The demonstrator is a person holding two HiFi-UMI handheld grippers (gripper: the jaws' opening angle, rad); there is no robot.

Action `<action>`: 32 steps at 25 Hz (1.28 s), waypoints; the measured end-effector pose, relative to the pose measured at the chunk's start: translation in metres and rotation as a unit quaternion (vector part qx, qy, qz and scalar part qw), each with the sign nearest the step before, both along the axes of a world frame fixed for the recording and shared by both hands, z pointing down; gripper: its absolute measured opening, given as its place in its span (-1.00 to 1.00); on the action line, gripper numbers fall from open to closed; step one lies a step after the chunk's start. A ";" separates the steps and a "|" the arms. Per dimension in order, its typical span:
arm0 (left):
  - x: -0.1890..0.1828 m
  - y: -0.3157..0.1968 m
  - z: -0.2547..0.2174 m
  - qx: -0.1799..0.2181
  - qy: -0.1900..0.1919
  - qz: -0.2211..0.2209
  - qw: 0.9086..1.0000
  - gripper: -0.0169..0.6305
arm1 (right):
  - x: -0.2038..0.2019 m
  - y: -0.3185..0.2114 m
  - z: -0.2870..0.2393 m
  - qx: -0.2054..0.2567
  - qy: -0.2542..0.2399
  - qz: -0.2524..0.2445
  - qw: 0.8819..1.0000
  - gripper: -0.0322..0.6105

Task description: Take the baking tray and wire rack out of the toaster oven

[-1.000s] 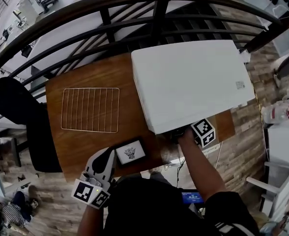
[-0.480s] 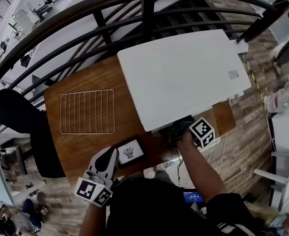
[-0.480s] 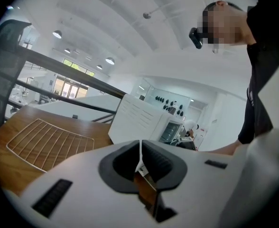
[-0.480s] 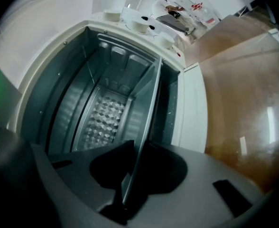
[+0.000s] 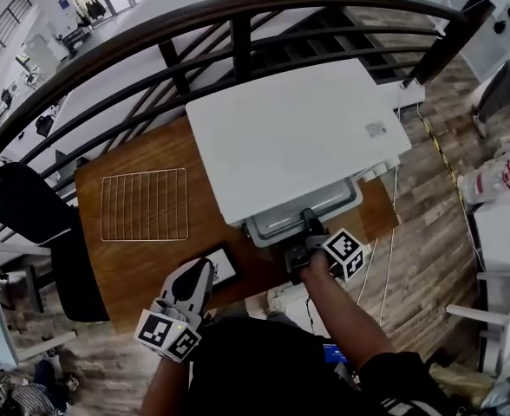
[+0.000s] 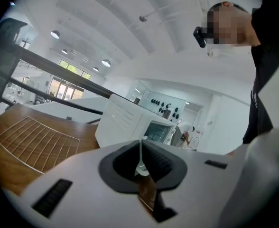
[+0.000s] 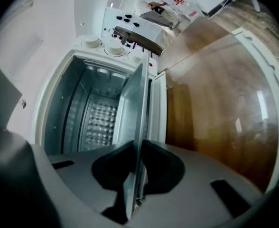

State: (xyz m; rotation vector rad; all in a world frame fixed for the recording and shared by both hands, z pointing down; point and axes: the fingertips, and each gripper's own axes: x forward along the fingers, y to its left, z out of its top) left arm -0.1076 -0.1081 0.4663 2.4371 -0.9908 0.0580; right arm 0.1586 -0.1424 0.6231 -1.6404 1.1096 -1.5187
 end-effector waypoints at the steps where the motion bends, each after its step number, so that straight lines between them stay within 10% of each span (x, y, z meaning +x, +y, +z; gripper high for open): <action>1: 0.005 0.004 -0.001 0.001 0.002 0.003 1.000 -0.87 | 0.001 0.005 0.000 -0.003 -0.001 -0.002 1.000 -0.79; 32: 0.072 0.105 -0.008 0.041 0.002 0.033 0.999 -0.87 | 0.032 0.164 -0.040 0.036 -0.059 -0.068 0.995 -0.75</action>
